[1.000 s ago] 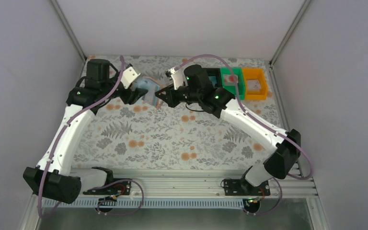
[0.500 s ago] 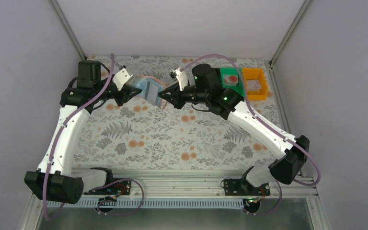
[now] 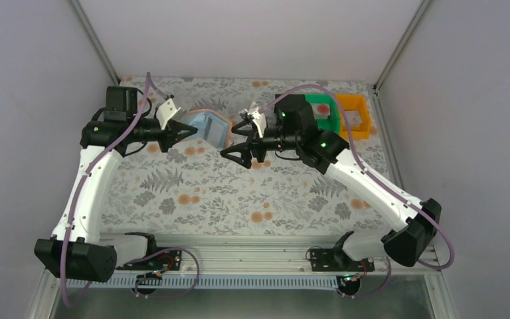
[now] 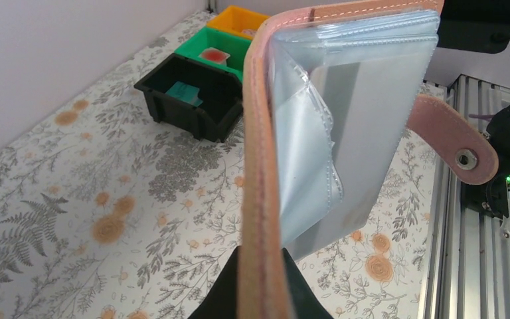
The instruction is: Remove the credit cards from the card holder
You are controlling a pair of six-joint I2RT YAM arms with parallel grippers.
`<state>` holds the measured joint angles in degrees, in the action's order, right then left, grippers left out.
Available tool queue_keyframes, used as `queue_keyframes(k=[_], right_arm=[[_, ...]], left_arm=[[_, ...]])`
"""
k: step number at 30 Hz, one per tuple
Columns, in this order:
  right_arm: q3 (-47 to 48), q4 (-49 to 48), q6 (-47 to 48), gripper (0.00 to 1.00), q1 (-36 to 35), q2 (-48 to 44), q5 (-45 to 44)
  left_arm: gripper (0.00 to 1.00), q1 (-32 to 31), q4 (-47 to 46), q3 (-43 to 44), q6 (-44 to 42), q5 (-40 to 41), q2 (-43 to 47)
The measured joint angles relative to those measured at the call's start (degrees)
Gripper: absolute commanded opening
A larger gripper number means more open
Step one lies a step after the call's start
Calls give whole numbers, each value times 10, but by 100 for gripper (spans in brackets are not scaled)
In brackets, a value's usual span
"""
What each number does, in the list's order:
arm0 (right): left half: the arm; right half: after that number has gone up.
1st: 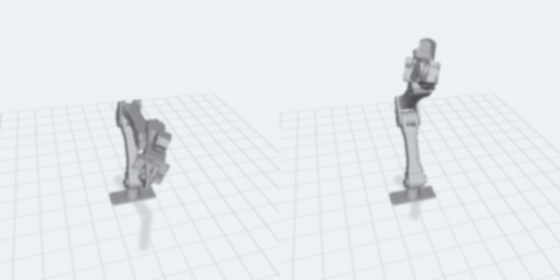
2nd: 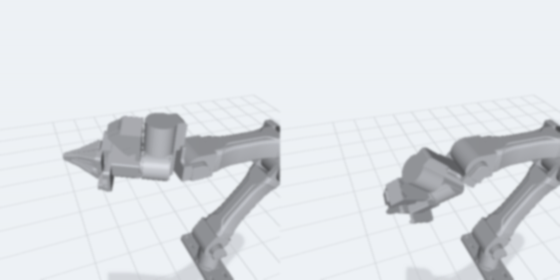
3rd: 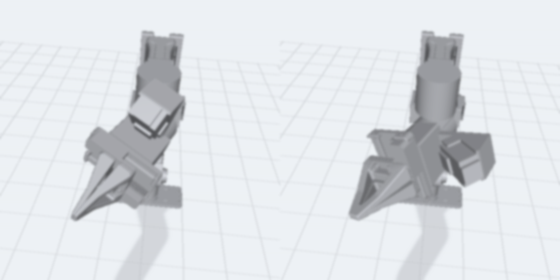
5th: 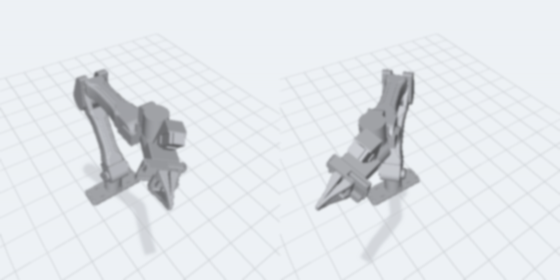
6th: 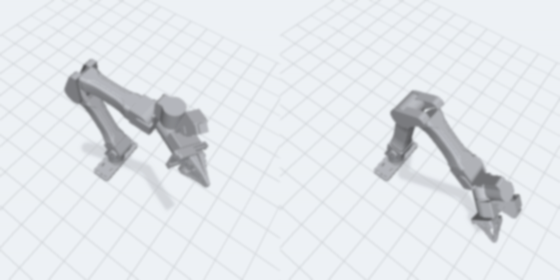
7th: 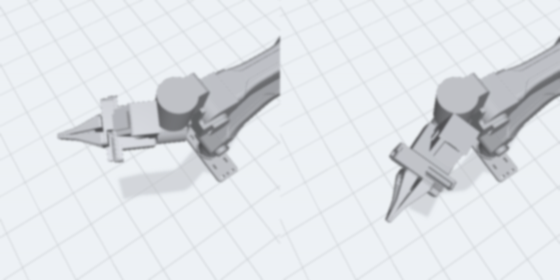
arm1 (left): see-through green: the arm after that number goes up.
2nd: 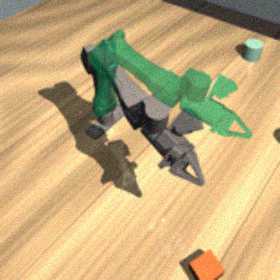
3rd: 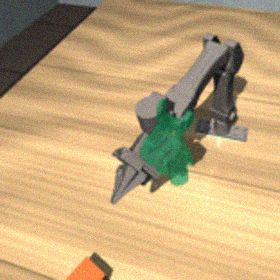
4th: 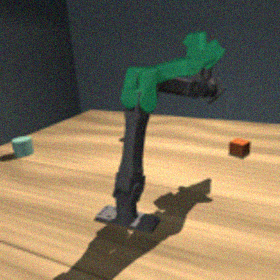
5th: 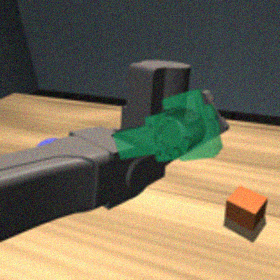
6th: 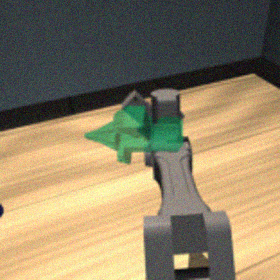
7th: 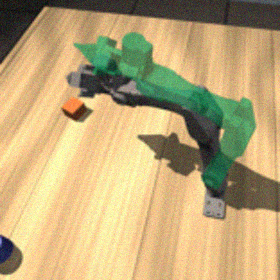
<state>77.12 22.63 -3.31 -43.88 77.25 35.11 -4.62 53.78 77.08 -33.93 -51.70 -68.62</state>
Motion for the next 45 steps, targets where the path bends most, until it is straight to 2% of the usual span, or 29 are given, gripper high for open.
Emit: queue_keyframes(k=[3, 7, 10, 13, 16, 17, 18, 20, 23, 28, 31, 35, 41, 45], right_arm=[[-7, -30, -3, 95, 0, 4, 22], [-8, -77, -11, 79, 0, 20, 34], [-8, -95, -12, 71, 0, 30, 33], [-10, -100, 0, 50, 0, 30, 32], [-27, -108, 14, 17, 1, 20, 30], [-32, -109, 19, 7, 1, 15, 29], [-35, -108, 20, 4, 1, 12, 29], [-36, -106, 20, 4, 1, 9, 28], [-36, -101, 19, 4, 2, 7, 25], [-33, -73, -7, 4, 4, 7, 21], [-13, -37, -45, 4, 8, 13, 10], [14, -5, -115, 4, 16, 22, -47], [14, -5, -204, 4, 18, 22, -162], [14, -6, -226, 4, 19, 24, -176]], left_arm=[[3, 0, -1, 0, 5, -5, 0], [2, 0, 2, 0, 5, -21, 0], [2, 0, 9, 0, 0, -36, 0], [2, 0, 20, 0, -9, -60, 0], [3, 1, 46, 0, -41, -98, 0], [8, 1, 55, 0, -53, -109, 0], [25, 1, 68, 0, -66, -123, 0], [40, 3, 82, 1, -81, -141, 1], [54, 3, 70, 1, -63, -143, 6], [70, 3, -25, -12, 38, -22, 26], [83, 0, -62, -23, 66, 50, 20], [99, -16, -78, -33, 71, 101, 15], [100, -50, -81, -35, 57, 145, 23], [100, -61, -90, -35, 52, 179, 18]])
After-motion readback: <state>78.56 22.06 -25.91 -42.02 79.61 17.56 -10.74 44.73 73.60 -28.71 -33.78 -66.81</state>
